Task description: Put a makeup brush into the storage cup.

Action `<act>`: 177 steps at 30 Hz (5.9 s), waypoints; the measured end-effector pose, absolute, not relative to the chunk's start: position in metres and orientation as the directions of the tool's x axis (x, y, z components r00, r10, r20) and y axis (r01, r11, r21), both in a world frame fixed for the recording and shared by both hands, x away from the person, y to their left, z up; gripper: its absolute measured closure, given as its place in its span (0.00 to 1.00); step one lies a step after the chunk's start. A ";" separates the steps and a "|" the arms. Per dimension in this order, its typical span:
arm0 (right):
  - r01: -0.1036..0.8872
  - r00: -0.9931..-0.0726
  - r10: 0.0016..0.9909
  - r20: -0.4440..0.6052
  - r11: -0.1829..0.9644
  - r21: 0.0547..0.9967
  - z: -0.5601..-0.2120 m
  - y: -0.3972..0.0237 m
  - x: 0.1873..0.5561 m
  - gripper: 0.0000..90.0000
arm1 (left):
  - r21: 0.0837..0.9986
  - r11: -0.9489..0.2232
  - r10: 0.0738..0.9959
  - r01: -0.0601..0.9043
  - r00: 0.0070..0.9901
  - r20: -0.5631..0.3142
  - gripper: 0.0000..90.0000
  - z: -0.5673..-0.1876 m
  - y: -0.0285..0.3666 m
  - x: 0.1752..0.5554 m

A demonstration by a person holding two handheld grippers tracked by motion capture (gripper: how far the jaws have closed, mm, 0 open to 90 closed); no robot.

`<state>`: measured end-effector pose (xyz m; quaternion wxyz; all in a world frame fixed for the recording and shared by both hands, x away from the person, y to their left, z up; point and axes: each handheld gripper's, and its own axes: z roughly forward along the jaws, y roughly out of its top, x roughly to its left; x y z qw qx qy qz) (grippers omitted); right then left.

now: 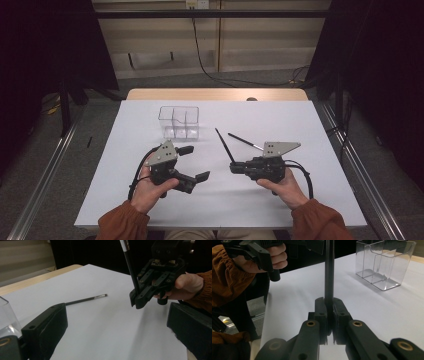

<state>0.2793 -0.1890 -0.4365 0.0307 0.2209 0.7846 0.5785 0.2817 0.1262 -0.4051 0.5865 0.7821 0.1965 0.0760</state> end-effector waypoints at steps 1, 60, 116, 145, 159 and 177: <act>0.312 -0.900 0.382 0.207 0.235 0.921 -0.437 -0.189 0.279 0.93 | 0.949 -0.229 0.394 0.216 0.912 -0.113 0.04 -0.405 0.125 0.282; 0.299 -0.914 0.363 0.181 0.300 0.906 -0.449 -0.179 0.274 0.92 | 0.944 -0.095 0.319 0.315 0.908 -0.271 0.92 -0.390 0.081 0.291; 0.343 -0.843 0.497 0.207 0.200 0.918 -0.442 -0.194 0.274 0.04 | 0.948 -0.095 0.439 0.302 0.868 -0.232 0.93 -0.381 0.122 0.303; 0.262 -0.711 0.694 0.112 0.113 0.959 -0.435 -0.226 0.250 0.01 | 0.947 -0.098 0.507 0.305 0.834 -0.216 0.93 -0.377 0.158 0.303; 0.274 -0.604 0.790 0.104 0.084 0.958 -0.438 -0.245 0.242 0.02 | 0.947 -0.098 0.543 0.306 0.814 -0.207 0.93 -0.371 0.179 0.310; 0.262 -0.511 0.858 0.056 0.094 0.960 -0.445 -0.285 0.227 0.02 | 0.946 -0.110 0.605 0.305 0.776 -0.180 0.93 -0.359 0.208 0.327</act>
